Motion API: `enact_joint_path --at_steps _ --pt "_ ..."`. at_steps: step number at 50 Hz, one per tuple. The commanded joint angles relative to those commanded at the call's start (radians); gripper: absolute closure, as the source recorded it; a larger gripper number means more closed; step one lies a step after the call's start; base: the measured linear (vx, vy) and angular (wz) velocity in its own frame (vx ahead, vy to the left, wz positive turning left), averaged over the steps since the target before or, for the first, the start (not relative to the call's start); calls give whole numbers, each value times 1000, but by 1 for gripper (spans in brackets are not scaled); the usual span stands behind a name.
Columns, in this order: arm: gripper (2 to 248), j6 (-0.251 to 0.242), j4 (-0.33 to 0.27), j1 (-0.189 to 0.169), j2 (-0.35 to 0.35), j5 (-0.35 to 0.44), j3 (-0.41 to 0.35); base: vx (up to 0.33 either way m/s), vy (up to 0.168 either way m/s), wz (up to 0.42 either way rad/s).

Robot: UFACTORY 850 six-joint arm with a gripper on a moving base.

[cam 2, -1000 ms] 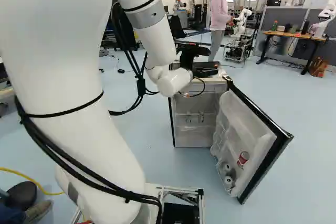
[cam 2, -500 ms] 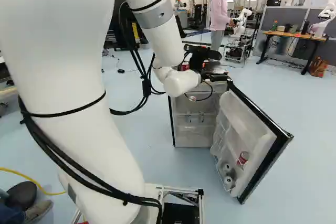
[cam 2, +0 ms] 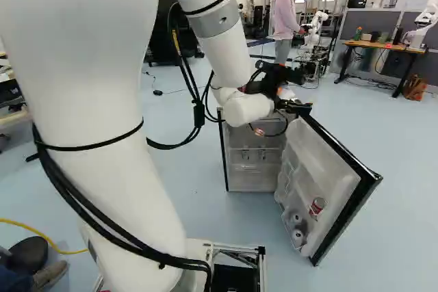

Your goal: Grab a drink from the fridge

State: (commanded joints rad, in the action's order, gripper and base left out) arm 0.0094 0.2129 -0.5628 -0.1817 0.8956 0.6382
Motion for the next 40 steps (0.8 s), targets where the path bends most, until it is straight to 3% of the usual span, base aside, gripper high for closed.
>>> enact_joint_path --at_steps 40 --pt "3 0 52 -122 -75 -143 85 0 0 0"
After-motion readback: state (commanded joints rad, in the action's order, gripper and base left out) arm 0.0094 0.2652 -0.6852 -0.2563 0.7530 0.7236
